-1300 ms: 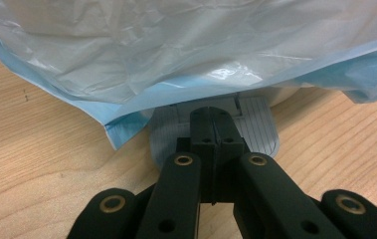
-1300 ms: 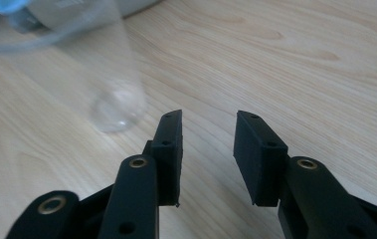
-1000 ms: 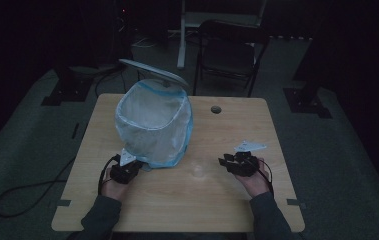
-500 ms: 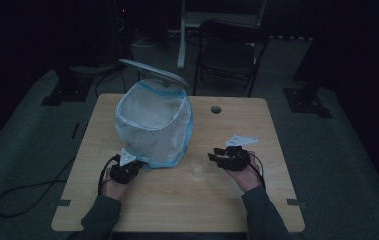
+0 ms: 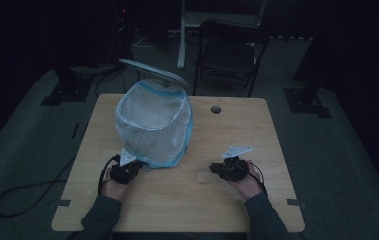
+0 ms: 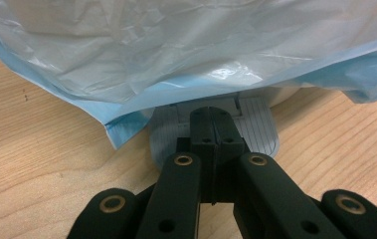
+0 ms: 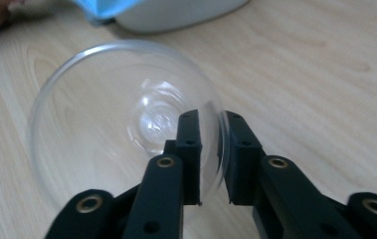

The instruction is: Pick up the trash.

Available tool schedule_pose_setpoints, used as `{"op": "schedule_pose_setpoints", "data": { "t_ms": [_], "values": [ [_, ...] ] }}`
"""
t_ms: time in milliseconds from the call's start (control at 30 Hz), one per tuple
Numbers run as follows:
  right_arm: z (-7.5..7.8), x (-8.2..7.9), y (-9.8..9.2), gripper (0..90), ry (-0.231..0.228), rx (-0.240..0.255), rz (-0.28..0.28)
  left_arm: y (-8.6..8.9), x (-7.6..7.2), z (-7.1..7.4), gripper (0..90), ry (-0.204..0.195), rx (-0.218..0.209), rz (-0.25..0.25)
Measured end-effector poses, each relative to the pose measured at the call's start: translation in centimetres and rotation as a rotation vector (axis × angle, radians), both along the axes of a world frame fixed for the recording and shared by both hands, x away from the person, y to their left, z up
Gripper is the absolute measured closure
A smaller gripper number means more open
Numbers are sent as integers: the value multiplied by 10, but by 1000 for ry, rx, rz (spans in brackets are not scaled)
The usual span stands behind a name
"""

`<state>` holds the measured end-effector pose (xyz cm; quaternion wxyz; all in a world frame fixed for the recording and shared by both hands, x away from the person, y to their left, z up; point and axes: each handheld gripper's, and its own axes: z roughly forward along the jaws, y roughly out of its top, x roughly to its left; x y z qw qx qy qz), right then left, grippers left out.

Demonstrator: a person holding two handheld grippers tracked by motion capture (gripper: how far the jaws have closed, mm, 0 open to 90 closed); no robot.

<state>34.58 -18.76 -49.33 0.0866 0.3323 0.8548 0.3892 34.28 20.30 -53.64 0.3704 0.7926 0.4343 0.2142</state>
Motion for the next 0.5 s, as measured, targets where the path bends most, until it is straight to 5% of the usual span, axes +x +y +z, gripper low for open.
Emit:
{"op": "schedule_pose_setpoints", "data": {
  "t_ms": [367,500],
  "values": [
    [-2,-8,-10,812,-10,9,9,0,0,0,900,0,0,1],
    [2,-11,-14,860,-46,-3,-1,0,0,0,900,0,1,2]
  ]
}}
